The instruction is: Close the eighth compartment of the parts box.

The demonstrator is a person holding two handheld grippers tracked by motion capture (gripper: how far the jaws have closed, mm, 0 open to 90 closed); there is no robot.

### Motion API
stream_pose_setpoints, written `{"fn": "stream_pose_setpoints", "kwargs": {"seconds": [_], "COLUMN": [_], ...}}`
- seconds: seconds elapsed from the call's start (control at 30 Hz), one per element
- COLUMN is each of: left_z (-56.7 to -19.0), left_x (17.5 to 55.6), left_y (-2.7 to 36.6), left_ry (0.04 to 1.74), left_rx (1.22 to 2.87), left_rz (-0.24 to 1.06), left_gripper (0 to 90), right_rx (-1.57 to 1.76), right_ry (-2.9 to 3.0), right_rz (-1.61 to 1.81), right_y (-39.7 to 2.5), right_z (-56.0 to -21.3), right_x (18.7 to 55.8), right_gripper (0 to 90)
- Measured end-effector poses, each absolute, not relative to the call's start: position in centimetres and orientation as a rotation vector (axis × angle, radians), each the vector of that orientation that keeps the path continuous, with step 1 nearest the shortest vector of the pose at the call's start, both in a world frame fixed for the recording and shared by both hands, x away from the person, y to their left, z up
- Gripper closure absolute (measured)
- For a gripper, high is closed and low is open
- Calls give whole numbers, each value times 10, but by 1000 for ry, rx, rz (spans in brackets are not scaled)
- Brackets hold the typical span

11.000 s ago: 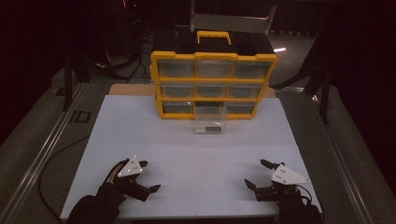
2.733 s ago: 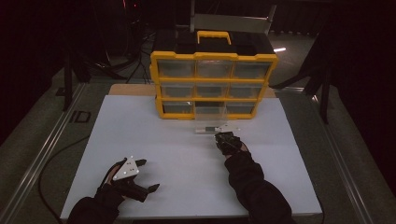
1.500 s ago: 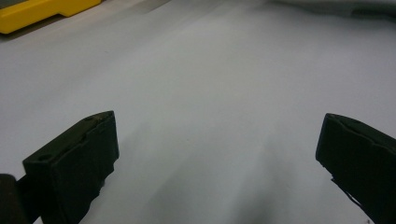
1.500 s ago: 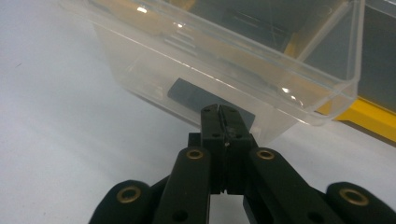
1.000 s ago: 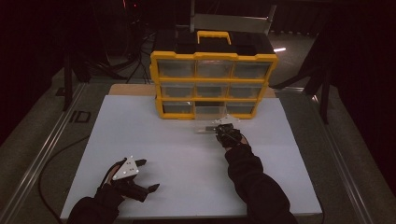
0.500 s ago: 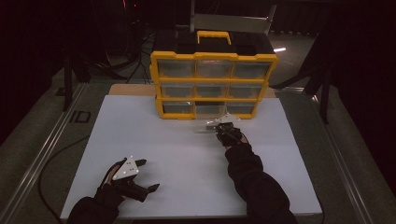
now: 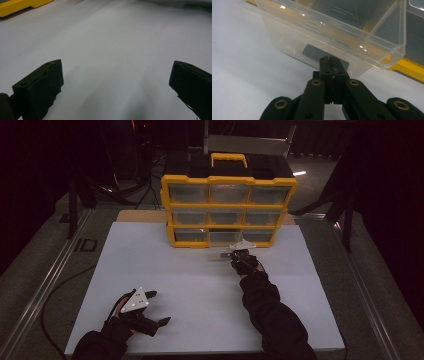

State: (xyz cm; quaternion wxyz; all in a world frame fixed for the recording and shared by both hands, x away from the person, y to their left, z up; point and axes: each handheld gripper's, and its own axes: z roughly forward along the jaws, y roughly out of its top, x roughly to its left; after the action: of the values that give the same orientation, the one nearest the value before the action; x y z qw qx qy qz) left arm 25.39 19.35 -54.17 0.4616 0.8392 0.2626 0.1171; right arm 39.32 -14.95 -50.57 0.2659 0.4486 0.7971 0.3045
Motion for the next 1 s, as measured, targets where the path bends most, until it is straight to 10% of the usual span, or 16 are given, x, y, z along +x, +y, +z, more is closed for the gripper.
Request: {"fn": "stream_pose_setpoints", "kwargs": {"seconds": [1.0], "left_z": [-542], "left_x": [254], "left_y": [194], "left_ry": [646], "left_rx": [2063], "left_rz": [286], "left_gripper": [0], "right_rx": [1222], "right_ry": [2151], "right_rz": [808], "right_y": [-147], "right_z": [-505], "right_x": [402], "right_gripper": [900]}}
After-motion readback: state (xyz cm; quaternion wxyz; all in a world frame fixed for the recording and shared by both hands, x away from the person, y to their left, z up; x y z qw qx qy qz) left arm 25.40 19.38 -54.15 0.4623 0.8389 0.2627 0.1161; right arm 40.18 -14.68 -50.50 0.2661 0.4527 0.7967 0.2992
